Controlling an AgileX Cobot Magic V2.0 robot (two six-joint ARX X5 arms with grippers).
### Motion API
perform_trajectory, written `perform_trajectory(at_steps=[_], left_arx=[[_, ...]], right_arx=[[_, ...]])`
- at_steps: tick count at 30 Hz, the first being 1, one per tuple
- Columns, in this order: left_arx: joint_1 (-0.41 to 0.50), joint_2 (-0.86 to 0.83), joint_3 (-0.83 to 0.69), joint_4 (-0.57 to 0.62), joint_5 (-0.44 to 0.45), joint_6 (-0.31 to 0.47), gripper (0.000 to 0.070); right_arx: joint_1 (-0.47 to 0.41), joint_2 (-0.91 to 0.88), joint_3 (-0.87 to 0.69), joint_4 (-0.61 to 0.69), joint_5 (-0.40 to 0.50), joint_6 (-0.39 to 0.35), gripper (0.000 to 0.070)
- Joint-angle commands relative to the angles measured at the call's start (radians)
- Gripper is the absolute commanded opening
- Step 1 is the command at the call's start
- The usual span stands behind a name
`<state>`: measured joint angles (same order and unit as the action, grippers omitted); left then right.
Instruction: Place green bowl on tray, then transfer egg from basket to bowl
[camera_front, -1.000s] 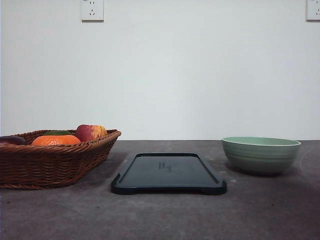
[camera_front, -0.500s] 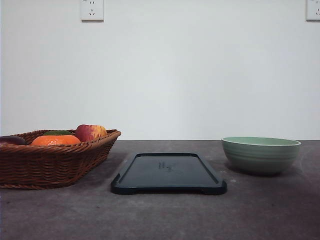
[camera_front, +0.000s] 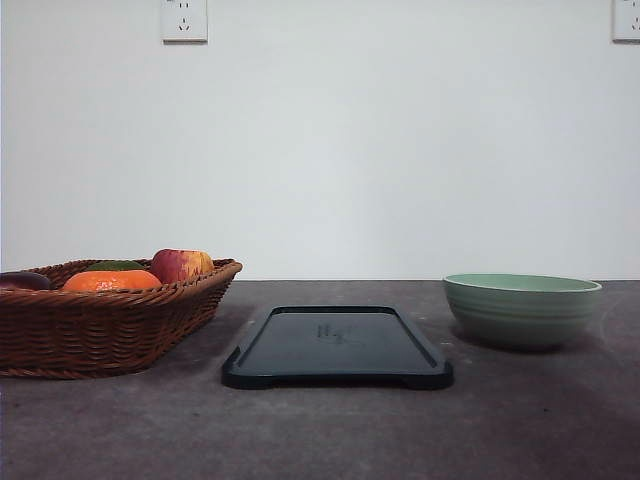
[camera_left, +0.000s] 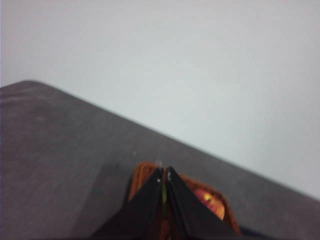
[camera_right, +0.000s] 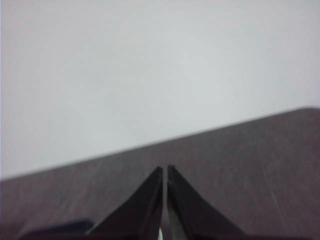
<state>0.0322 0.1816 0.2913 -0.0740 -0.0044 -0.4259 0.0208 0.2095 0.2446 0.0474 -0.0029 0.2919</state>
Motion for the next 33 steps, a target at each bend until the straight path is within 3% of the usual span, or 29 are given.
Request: perform_trajectory(at_steps=[1,7,18,27,33], left_arx=[[0.000,0.045,0.054,-0.033,-0.003,0.054,0.0001],[0.000,0.235,0.235,-0.206,0.023,0.113,0.0000],[0.000,0.596,0.492,-0.389,0.207,0.222,0.0000],[-0.001,0.851,0.639,-0.585,0.304,0.313,0.0000],[-0.005,0.920,0.663,-0.614,0.312,0.341,0.0000]], right_arx=[[0.003,0.046,0.044,-0.020,-0.020,-0.026,0.0007],[0.003,0.213,0.172,-0.122,-0.104,-0.065,0.0007],[0.003,0.545,0.400,-0.393,-0.200,-0.099,0.0007],[0.003,0.788,0.542,-0.563,-0.290,-0.120,0.0007],[0.003,0.870,0.578,-0.594,-0.295,-0.159,0.0008]])
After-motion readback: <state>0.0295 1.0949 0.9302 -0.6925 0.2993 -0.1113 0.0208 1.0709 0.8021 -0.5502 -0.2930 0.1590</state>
